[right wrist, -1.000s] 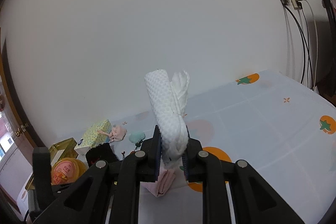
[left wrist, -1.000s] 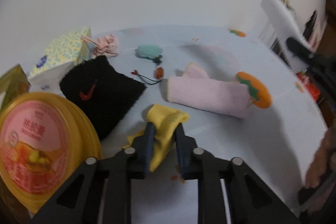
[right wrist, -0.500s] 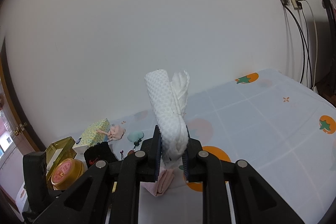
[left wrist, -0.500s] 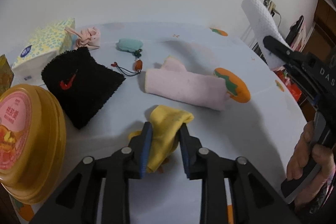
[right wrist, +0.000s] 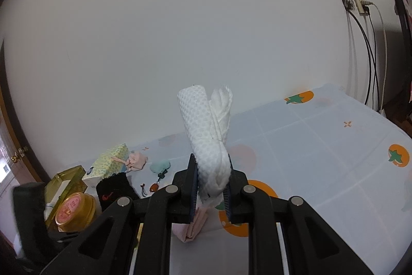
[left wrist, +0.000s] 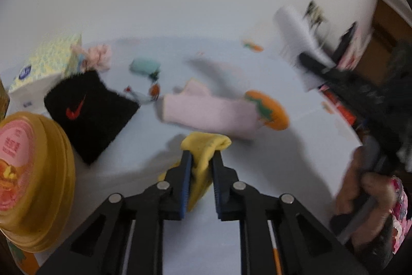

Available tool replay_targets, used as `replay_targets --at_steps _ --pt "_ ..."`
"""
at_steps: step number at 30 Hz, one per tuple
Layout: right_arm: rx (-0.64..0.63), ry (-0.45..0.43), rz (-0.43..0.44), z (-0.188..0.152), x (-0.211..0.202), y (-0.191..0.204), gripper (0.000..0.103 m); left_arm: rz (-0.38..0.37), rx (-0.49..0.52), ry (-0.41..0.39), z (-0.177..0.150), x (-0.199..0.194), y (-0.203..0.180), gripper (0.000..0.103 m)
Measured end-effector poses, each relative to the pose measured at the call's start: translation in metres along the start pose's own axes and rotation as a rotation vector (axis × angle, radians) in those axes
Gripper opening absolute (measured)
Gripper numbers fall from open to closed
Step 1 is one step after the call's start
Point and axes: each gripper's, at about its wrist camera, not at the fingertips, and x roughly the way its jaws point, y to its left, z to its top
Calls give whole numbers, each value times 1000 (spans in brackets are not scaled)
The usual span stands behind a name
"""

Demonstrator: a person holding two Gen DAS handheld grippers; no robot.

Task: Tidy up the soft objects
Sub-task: 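Carry the yellow cloth and white sock over the gold tray with both tools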

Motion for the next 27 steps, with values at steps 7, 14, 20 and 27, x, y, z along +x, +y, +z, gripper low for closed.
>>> replay_targets --at_steps 7,14,20,27 --pt "-32 -13 -43 -6 3 4 19 -82 17 -155 -3 -31 -2 13" --pt "-66 -21 -72 -12 1 15 19 -54 28 -205 -11 -50 4 13" --pt "-98 -35 -83 -19 -8 32 19 -49 73 -247 -21 -72 1 13" --pt "-118 -68 -98 -31 -24 57 19 -69 35 -293 -29 -98 21 13"
